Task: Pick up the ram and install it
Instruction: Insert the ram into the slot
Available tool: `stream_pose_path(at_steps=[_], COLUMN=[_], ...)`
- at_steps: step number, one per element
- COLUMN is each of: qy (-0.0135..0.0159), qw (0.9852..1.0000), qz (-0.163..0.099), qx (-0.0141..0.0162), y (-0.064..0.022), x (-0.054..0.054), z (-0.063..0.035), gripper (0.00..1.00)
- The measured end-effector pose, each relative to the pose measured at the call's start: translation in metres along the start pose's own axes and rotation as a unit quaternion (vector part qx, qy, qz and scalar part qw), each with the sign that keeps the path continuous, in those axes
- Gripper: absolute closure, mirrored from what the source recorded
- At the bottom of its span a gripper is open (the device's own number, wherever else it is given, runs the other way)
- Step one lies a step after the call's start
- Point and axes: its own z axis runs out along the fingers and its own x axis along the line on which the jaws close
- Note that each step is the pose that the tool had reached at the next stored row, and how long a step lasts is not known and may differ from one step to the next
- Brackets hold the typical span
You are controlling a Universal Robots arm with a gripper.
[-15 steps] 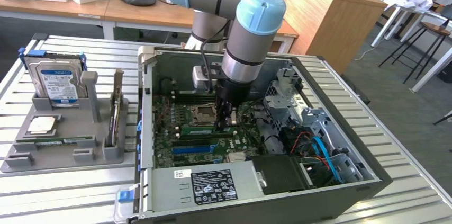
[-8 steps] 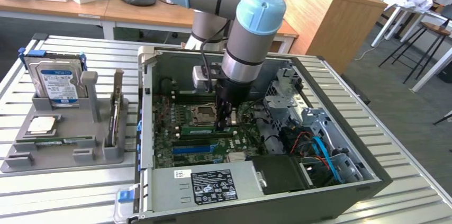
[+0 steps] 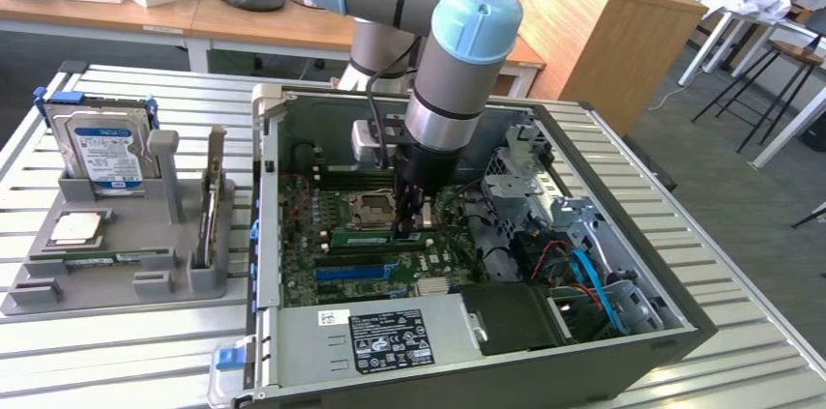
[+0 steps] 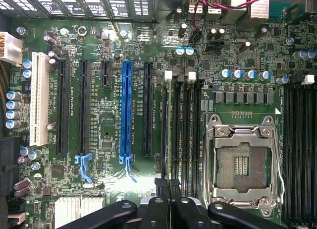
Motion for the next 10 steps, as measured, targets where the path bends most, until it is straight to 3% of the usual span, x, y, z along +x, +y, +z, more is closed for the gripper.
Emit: stream_pose_path(at_steps=[10], qy=[0.0000], qw=[1.0000], qz=[0.000], qx=[0.0001], y=[0.0000], x=[0.0001], z=[0.0025], gripper=[0.88])
